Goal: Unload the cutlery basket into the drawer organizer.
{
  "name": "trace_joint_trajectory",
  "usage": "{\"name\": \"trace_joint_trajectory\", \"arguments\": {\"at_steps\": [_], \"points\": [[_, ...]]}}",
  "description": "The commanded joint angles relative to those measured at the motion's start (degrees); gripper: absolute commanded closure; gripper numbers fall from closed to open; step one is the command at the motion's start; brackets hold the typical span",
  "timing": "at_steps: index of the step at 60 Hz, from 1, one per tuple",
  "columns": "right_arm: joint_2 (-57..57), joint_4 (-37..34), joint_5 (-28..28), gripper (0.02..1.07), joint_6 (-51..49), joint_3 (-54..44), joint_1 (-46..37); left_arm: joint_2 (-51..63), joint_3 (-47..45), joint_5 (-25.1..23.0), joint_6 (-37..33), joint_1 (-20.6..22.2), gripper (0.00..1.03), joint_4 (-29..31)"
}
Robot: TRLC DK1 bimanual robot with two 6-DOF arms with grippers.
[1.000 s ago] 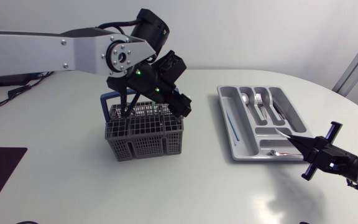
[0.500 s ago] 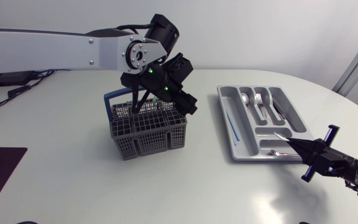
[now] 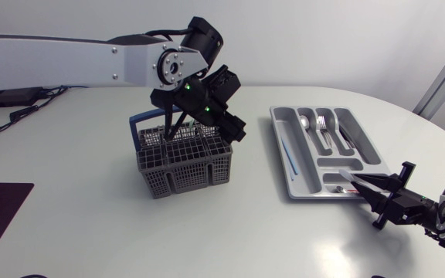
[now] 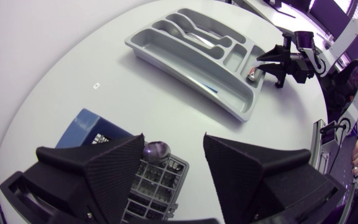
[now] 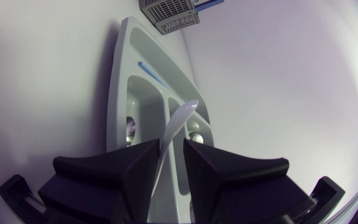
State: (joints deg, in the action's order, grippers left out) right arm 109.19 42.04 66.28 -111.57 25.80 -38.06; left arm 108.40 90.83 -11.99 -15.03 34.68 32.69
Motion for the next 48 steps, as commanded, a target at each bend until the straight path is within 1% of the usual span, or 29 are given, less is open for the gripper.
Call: {"name": "trace_joint_trajectory", "arguments": {"at_steps": [1,6,15,20,34,39,40,42,48], "points": [[2.26,-0.21,-0.19,0.60,-5.15,-0.49,-0.87,-0.21,-0.56,-0.93,1.23,-0.05,0.37,1.24],[1.73,-0.12,-0.01,0.55,-5.68,-0.93,-1.75,-0.65,-1.00,-0.93,1.23,0.04,0.37,1.24],[-1.08,0.06,0.60,0.37,-4.97,-2.07,-1.84,-2.14,-1.88,-0.93,1.23,0.13,0.37,1.24],[-3.19,0.06,1.57,0.31,-3.66,-2.25,-1.93,-3.02,-2.58,-0.93,1.23,0.13,0.37,1.24],[-12.68,0.76,0.87,0.31,11.37,-0.23,-0.61,-5.74,-3.73,-0.93,1.14,-0.14,0.37,1.50],[-16.64,0.94,-0.98,0.31,18.76,0.65,0.80,-6.89,-3.73,-0.93,1.14,-0.05,0.37,1.85],[-18.04,0.94,-2.03,0.31,22.18,1.09,1.50,-7.33,-3.73,-0.93,1.14,-0.05,0.37,2.03],[-19.01,1.02,-3.09,0.31,25.08,1.62,2.12,-7.76,-3.64,-0.93,1.14,0.04,0.37,2.29],[-21.03,1.02,-6.34,0.31,31.24,2.76,3.96,-9.08,-3.99,-0.93,1.23,0.13,0.37,3.35]]}}
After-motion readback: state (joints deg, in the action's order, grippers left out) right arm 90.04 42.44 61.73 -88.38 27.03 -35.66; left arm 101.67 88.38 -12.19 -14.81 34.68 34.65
